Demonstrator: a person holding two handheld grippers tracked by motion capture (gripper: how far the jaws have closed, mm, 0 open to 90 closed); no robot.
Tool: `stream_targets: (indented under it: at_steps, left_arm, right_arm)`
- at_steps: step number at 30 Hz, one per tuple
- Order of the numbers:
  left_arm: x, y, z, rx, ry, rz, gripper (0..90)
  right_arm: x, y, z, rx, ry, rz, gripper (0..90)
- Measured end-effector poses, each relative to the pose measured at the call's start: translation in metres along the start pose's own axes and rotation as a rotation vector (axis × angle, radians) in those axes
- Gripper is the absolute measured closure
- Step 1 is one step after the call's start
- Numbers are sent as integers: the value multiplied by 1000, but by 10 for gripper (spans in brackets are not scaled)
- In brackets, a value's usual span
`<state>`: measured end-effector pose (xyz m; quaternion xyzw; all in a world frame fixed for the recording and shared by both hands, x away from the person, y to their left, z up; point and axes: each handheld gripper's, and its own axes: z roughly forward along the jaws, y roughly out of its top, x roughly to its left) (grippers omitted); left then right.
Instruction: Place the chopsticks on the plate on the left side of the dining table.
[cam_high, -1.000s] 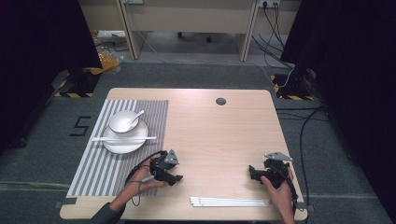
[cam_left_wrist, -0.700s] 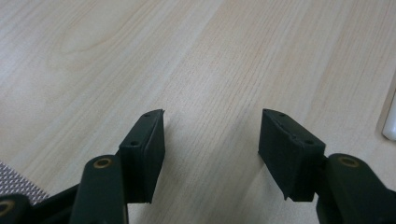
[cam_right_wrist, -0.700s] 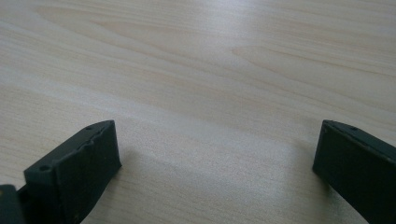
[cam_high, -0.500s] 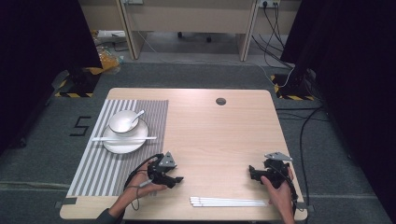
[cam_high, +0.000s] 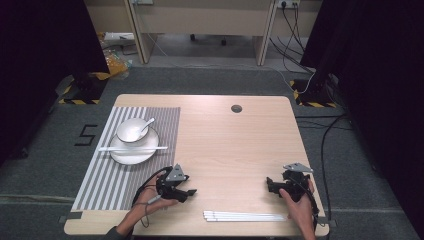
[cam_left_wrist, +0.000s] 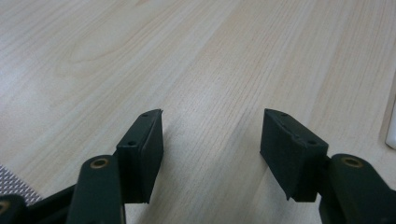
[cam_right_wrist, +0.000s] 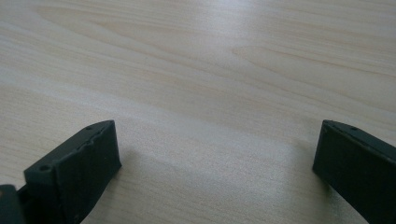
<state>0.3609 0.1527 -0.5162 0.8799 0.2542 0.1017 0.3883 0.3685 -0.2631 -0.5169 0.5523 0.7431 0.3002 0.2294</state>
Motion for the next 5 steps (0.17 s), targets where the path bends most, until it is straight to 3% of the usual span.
stream_targets:
  at_steps: [5]
  left_arm:
    - [1,-4,1,-33,-5,5,373]
  right_arm:
    - [0,0,0,1,0,0,6]
